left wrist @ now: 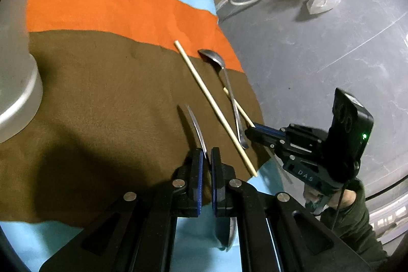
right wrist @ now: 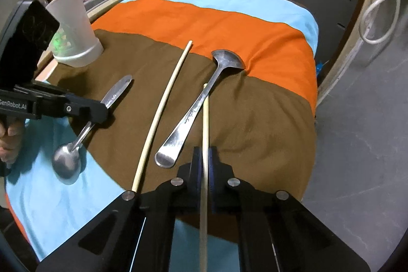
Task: Organize utensils
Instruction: 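Lift both held utensils and carry them over the white holder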
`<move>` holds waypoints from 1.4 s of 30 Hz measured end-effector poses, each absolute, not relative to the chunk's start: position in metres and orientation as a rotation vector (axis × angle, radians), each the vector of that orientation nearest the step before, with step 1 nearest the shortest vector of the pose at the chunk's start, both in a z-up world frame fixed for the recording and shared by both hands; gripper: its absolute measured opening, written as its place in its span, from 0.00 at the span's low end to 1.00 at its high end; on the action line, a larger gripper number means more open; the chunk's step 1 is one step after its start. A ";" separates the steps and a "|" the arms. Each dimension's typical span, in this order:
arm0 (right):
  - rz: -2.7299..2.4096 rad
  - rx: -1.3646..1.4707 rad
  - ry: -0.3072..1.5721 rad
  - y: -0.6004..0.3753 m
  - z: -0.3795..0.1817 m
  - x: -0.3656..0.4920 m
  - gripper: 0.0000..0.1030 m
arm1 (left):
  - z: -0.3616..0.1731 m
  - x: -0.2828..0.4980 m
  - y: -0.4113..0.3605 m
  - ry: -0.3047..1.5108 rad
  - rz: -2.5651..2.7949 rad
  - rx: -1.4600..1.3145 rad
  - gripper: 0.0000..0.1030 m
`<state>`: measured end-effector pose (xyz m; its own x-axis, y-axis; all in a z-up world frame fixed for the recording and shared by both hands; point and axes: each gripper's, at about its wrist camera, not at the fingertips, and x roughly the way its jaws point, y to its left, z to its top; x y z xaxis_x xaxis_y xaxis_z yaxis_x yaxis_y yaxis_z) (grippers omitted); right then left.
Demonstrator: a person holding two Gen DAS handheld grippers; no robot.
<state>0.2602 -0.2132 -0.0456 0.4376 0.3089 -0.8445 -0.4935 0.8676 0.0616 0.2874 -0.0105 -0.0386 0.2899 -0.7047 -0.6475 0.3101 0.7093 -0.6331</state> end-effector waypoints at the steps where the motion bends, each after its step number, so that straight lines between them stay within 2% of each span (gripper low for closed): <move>1: 0.500 -0.169 0.991 -0.217 -0.044 0.259 0.02 | -0.036 0.284 -0.010 1.062 -0.706 -0.423 0.02; 9: 0.519 0.063 0.727 -0.242 -0.010 0.212 0.02 | 0.002 0.239 -0.004 0.806 -0.677 -0.294 0.00; 16: 0.650 0.208 0.405 -0.221 0.014 0.197 0.02 | 0.033 0.209 0.005 0.597 -0.645 -0.273 0.00; 23: 0.780 0.271 0.203 -0.183 0.036 0.201 0.03 | 0.066 0.200 0.030 0.469 -0.594 -0.283 0.00; 32: 0.909 0.404 0.063 -0.136 0.070 0.222 0.03 | 0.104 0.192 0.088 0.351 -0.483 -0.320 0.00; 42: 1.038 0.631 -0.034 -0.074 0.090 0.253 0.03 | 0.121 0.203 0.179 0.243 -0.335 -0.444 0.00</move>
<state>0.2533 -0.0735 0.0898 0.5237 0.7914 0.3153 -0.8102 0.3483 0.4715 0.2031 0.1794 0.1210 0.9170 -0.3671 -0.1561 0.2626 0.8502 -0.4563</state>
